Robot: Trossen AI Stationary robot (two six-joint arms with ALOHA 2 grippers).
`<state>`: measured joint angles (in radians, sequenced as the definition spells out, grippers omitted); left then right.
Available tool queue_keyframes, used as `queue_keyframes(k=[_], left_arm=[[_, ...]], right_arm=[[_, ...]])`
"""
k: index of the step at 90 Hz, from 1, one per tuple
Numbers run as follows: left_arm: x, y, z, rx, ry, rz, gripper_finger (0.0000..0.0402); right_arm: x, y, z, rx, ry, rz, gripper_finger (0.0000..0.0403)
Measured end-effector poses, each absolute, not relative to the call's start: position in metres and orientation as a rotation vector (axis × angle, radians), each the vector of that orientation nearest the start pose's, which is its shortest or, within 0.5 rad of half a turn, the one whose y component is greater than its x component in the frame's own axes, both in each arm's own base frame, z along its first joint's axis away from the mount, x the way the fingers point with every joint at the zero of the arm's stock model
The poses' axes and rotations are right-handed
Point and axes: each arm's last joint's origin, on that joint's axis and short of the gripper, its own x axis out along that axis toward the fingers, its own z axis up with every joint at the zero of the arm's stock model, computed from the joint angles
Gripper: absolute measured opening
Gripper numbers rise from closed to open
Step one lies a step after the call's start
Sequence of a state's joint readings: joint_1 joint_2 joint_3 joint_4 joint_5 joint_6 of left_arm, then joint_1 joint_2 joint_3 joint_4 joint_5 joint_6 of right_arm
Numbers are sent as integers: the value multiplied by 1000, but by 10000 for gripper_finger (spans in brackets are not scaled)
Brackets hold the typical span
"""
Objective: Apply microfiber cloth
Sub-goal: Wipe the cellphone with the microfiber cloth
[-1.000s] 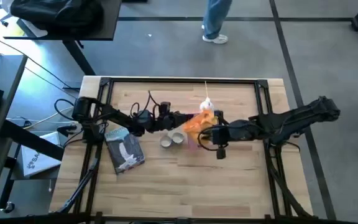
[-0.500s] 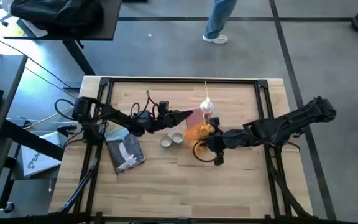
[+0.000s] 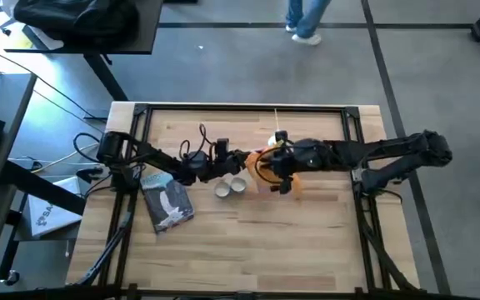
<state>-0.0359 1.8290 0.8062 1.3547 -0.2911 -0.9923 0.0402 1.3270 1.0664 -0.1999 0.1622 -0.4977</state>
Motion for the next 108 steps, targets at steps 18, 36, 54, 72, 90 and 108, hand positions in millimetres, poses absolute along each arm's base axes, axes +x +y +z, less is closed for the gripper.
queue_keyframes(k=[18, 36, 54, 72, 90, 108], left_arm=[[356, 2, 213, -1091, -433, 37, 12], [356, 9, 213, -1143, -454, 46, 12], [355, 11, 214, -1163, -483, 62, 12], [354, 9, 215, -1155, -529, 126, 12], [355, 2, 212, -1122, -505, 160, 12], [356, 1, 208, -1143, -471, 179, 12]], right_arm=[[296, 13, 309, -458, 479, 60, 0], [300, 36, 296, -404, 532, 127, 0], [303, 60, 284, -397, 565, 185, 0], [304, 61, 285, -471, 558, 45, 0], [309, 34, 287, -535, 567, -22, 0], [313, 4, 292, -609, 543, -73, 0]])
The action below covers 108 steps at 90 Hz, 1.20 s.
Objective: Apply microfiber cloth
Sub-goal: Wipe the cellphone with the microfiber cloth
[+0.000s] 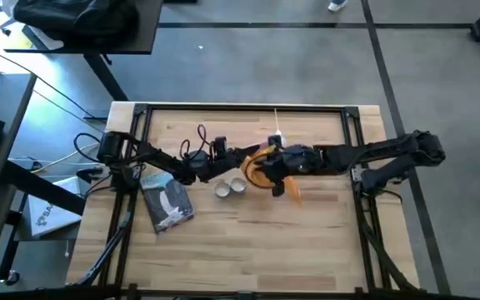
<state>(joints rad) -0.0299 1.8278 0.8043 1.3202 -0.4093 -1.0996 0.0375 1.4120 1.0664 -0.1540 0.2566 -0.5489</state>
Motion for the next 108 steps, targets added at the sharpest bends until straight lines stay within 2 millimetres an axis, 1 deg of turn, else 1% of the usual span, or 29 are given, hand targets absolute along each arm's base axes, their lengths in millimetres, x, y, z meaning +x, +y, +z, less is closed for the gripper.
queue_keyframes(k=[8, 13, 20, 27, 42, 64, 76, 84, 94, 100, 108], left_arm=[[356, 1, 208, -1146, -469, 185, 12], [356, 1, 208, -1146, -470, 181, 12], [356, 1, 208, -1144, -459, 155, 12], [356, 2, 208, -1146, -441, 123, 12], [356, 9, 209, -1179, -454, 111, 12], [354, 19, 215, -1199, -541, 102, 12], [353, 19, 218, -1194, -561, 96, 12], [353, 19, 220, -1196, -571, 83, 12], [353, 19, 221, -1185, -576, 85, 12], [353, 19, 220, -1183, -567, 92, 12], [353, 18, 220, -1182, -566, 90, 12]], right_arm=[[314, -3, 293, -641, 528, -82, 0], [315, -4, 294, -649, 517, -59, 0], [315, -2, 293, -630, 506, 1, 0], [314, 3, 292, -576, 502, 63, 0], [311, 23, 287, -453, 536, 129, 0], [304, 58, 282, -380, 575, 221, 0], [301, 75, 283, -337, 553, 249, 0], [297, 84, 292, -357, 528, 284, 0], [290, 92, 318, -420, 487, 305, 0], [284, 92, 334, -478, 502, 233, 0], [280, 87, 347, -581, 561, 80, 0]])
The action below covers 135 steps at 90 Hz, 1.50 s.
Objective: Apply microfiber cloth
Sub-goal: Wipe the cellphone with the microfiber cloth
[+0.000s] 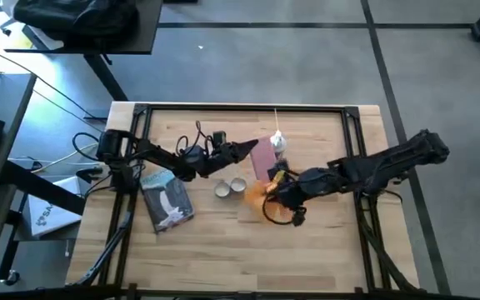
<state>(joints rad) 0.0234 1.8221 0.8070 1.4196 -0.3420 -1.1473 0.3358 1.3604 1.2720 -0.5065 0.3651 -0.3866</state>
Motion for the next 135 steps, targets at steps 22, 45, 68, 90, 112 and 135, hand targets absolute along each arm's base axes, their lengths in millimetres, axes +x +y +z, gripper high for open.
queue_keyframes(k=[22, 45, 68, 90, 112, 135], left_arm=[[354, 7, 219, -1185, -539, 62, 12], [354, 4, 218, -1176, -527, 50, 12], [352, 10, 219, -1167, -538, 25, 12], [351, 22, 222, -1182, -580, 14, 12], [346, 31, 232, -1201, -667, -44, 12], [340, 40, 253, -980, -686, -93, 12]], right_arm=[[286, 53, 360, -789, 616, -225, 0], [295, 12, 360, -721, 614, -208, 0], [297, 9, 344, -554, 593, -19, 0], [295, 28, 324, -439, 625, 51, 0], [287, 68, 318, -422, 633, 169, 0], [271, 101, 317, -497, 684, 239, 0]])
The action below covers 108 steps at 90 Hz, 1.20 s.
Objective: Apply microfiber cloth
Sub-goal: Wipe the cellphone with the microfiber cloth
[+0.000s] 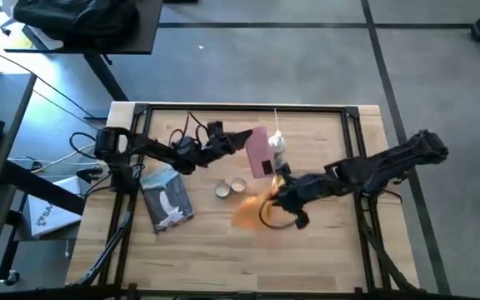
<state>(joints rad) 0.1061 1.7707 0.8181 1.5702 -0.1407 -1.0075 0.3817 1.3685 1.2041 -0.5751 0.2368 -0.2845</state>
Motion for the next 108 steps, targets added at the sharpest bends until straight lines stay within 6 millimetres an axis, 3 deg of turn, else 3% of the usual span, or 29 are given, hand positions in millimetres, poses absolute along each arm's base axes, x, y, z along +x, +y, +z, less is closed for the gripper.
queue_keyframes(k=[24, 46, 63, 80, 90, 108], left_arm=[[321, 6, 294, -404, -737, -158, 12], [308, -38, 310, 175, -662, -166, 12], [310, -74, 294, 748, -498, -112, 12], [314, -92, 272, 1200, -285, -30, 12], [315, -100, 262, 1401, -142, 93, 12], [322, -109, 236, 1808, 56, 117, 12]], right_arm=[[254, 88, 304, -546, 909, -19, 0], [248, 74, 325, -444, 886, -161, 0], [250, 67, 348, -422, 778, -267, 0], [261, 60, 359, -407, 667, -283, 0], [268, 55, 365, -383, 602, -214, 0], [282, 52, 369, -325, 508, 0, 0]])
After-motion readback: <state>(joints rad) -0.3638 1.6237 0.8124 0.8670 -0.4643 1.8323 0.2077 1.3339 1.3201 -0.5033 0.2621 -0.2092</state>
